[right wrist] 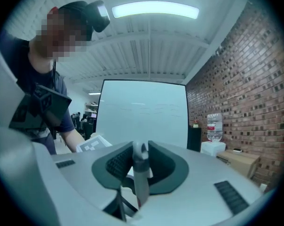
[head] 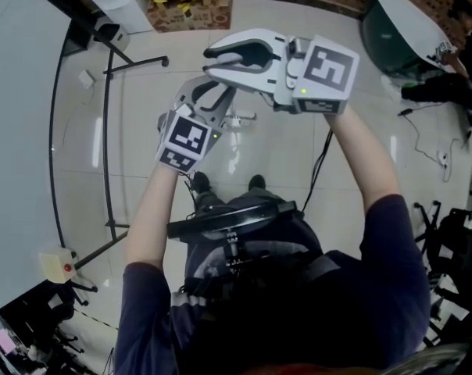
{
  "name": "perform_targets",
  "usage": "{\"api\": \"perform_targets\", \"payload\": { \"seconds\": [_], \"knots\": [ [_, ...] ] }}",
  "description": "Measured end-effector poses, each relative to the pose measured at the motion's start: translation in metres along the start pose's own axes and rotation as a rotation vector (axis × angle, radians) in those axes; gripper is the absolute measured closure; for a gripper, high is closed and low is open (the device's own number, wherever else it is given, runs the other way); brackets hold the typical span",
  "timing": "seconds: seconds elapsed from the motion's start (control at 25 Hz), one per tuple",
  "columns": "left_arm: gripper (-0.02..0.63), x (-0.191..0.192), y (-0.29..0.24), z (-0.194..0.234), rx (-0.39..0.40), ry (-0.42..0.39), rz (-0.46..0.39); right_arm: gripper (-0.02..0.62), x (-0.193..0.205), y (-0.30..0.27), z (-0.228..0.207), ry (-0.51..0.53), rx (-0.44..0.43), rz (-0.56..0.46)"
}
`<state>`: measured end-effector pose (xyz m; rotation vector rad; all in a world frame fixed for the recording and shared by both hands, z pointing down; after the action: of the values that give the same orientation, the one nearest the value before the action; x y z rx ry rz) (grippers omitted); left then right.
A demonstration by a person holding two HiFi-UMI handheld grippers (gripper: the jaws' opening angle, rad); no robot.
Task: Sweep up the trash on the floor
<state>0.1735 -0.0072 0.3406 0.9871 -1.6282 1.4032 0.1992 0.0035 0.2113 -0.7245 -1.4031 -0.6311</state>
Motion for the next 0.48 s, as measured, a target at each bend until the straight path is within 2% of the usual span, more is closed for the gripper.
{"api": "perform_targets", "payload": {
  "seconds": [0.16, 0.32, 0.4, 0.48],
  "knots": [
    [0.522, 0.0, 0.0, -0.005, -0.003, 0.036, -0.004, 0.494, 0.004, 0.005, -0.004, -0.011, -0.112, 0.015],
    [0.52, 0.025, 0.013, 0.012, 0.017, 0.087, -0.009, 0.494, 0.018, -0.03, -0.008, -0.039, -0.176, 0.04],
    [0.518, 0.03, 0.017, 0.012, 0.006, 0.126, -0.027, 0.494, 0.018, -0.038, -0.008, -0.04, -0.179, 0.024],
    [0.507, 0.028, 0.017, 0.012, -0.041, 0.159, -0.064, 0.495, 0.016, -0.038, -0.008, -0.015, -0.154, 0.015]
  ]
}}
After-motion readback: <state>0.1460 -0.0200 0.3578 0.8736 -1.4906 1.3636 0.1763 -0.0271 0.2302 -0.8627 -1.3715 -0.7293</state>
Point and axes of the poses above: the fingertips, and each gripper's own axes: y backward along the fingers, z to its left, x out of its underside, the point moved 4 cm from there along y, backward along the fingers, and after that the axes turned 10 degrees about x, right-handed, at the moved point
